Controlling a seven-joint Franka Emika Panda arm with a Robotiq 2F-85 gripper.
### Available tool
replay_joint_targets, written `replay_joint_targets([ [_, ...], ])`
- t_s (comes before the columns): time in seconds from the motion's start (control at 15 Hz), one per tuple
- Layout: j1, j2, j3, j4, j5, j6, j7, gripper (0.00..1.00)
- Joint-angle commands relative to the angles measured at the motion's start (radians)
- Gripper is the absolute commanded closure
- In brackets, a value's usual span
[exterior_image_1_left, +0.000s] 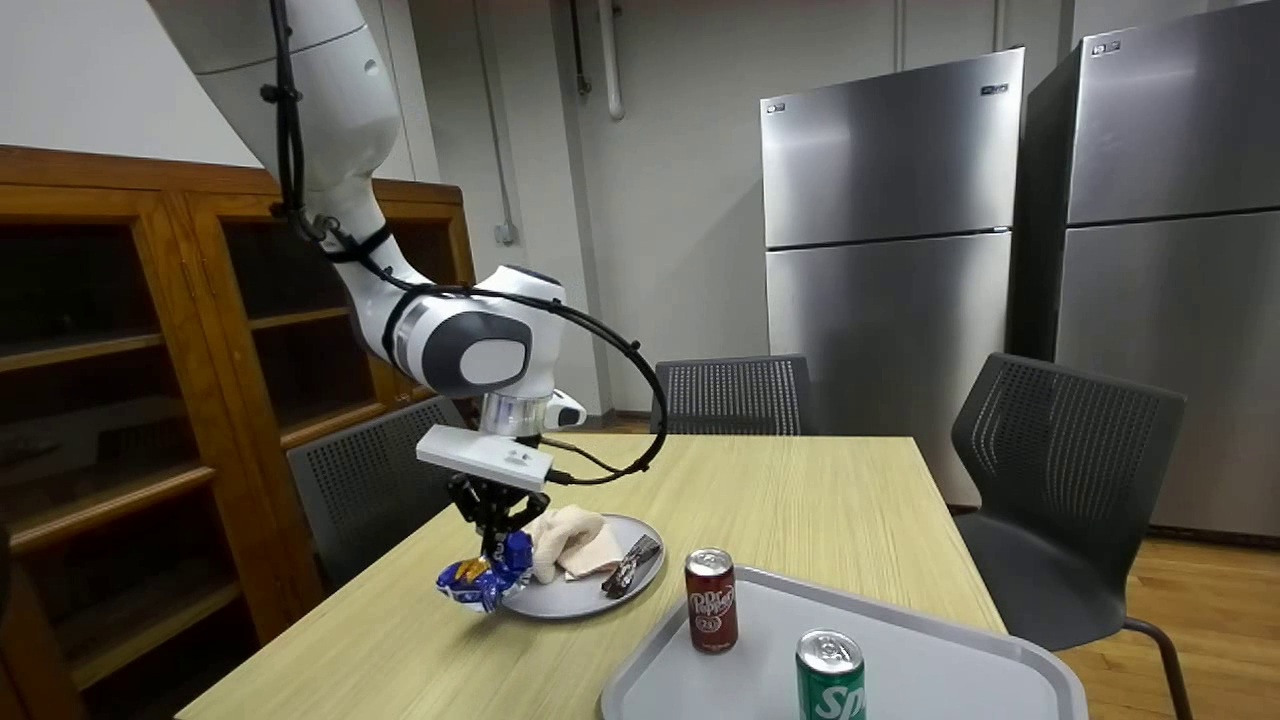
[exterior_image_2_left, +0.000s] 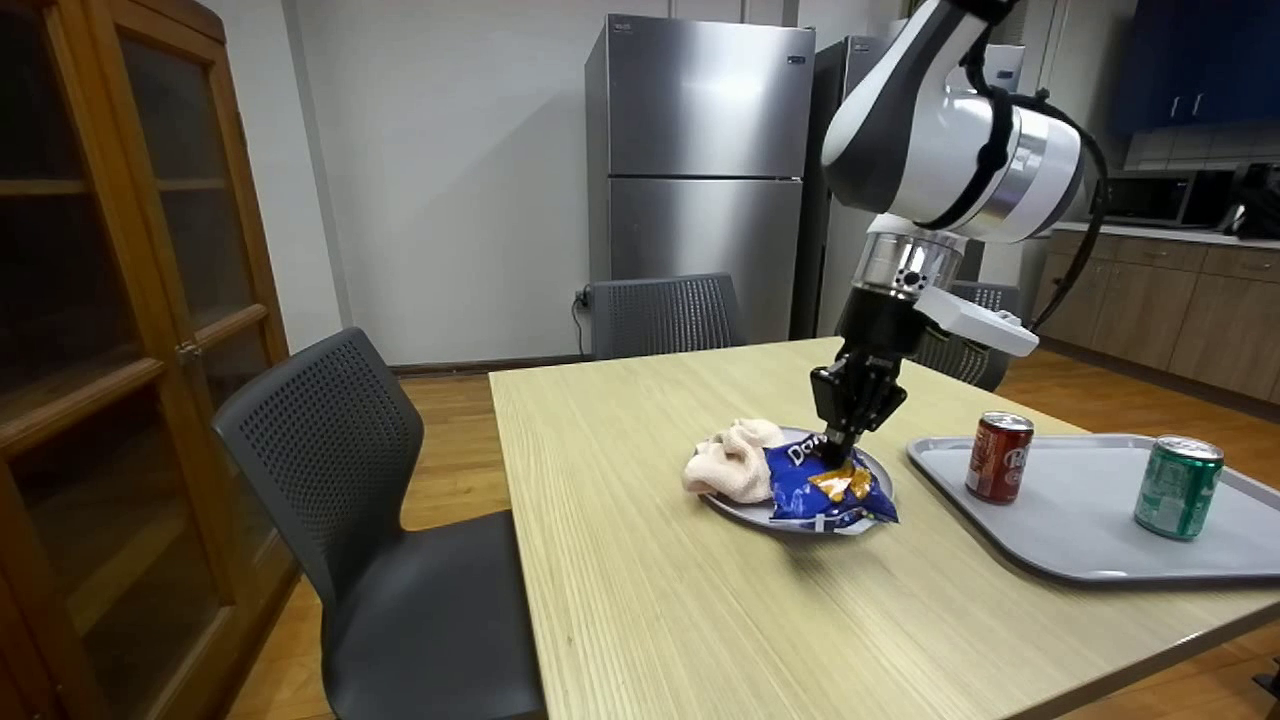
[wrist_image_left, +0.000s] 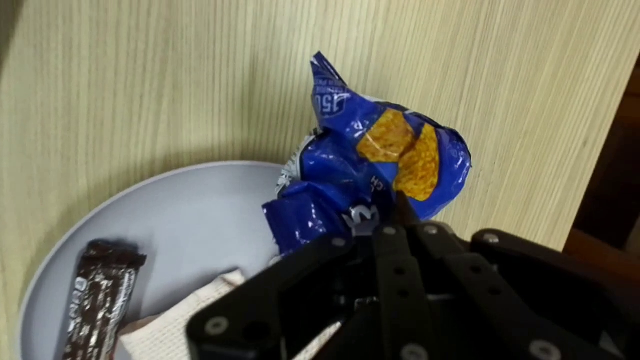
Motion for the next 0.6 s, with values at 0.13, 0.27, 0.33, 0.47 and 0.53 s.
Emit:
replay_joint_targets([
  [0.13, 0.055, -0.109, 0.011, -0.121, 0.005, -0.063, -0.13, 1.0],
  [0.27, 0.084, -0.127, 0.009, -0.151, -0.002, -0.062, -0.145, 1.0],
  [0.33, 0.1, -0.132, 0.01, -0.163, -0.006, -0.058, -0.148, 1.0],
  [0.47, 0.128, -0.135, 0.014, -0.178, -0.003, -0.05, -0.159, 1.0],
  [0.53, 0.142, -0.133, 0.016, -0.18, -0.003, -0.052, -0.163, 1.0],
])
